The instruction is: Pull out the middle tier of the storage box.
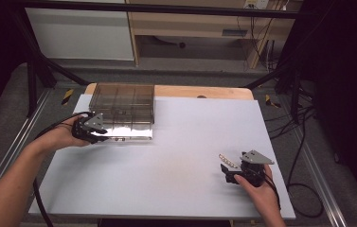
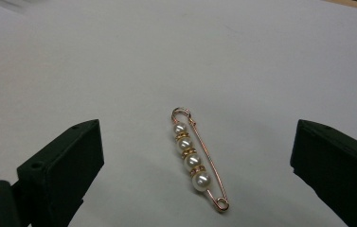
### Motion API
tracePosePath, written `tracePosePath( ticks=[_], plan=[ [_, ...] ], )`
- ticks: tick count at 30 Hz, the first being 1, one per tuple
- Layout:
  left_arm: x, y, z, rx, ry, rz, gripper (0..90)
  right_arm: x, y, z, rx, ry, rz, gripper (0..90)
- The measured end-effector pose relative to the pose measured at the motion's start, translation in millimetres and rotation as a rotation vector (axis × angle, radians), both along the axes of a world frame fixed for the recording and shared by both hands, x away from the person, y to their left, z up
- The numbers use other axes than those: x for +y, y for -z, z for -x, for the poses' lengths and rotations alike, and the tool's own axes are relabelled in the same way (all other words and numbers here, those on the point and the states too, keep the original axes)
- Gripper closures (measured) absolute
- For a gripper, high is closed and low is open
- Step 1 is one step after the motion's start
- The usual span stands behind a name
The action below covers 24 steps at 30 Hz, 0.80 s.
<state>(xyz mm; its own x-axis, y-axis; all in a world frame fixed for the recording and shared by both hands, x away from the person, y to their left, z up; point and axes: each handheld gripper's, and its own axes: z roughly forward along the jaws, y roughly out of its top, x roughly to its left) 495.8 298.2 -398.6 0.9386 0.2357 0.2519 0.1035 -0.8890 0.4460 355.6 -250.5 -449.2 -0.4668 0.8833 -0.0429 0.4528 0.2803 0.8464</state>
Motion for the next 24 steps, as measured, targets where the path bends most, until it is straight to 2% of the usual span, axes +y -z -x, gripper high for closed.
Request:
tracePosePath(
  ticks=[3, 5, 8, 18, 24],
  plan=[
    [-0.5, 3.5, 1.1, 0.008, 0.01, -0.008, 67.7, 0.2, 0.0, 0.2, 0.001, 0.0, 0.0, 3.9],
    [-0.9, 5.3, 2.3, 0.012, 0.022, -0.008, 75.0, 0.1, 0.0, 0.1, 0.001, 0.0, 0.0, 3.9],
    [-0.7, 7.0, 2.7, 0.021, 0.029, -0.009, 80.4, 0.2, 0.0, 0.1, 0.003, 0.001, -0.001, 3.9],
    [0.6, 11.4, 3.3, 0.014, 0.006, -0.005, 76.7, 0.2, 0.0, 0.1, 0.003, 0.0, -0.001, 3.9],
    [-0.3, 15.8, 5.6, 0.003, -0.011, 0.007, 67.6, 0.6, 0.0, 0.1, 0.005, 0.0, -0.003, 3.8]
  ],
)
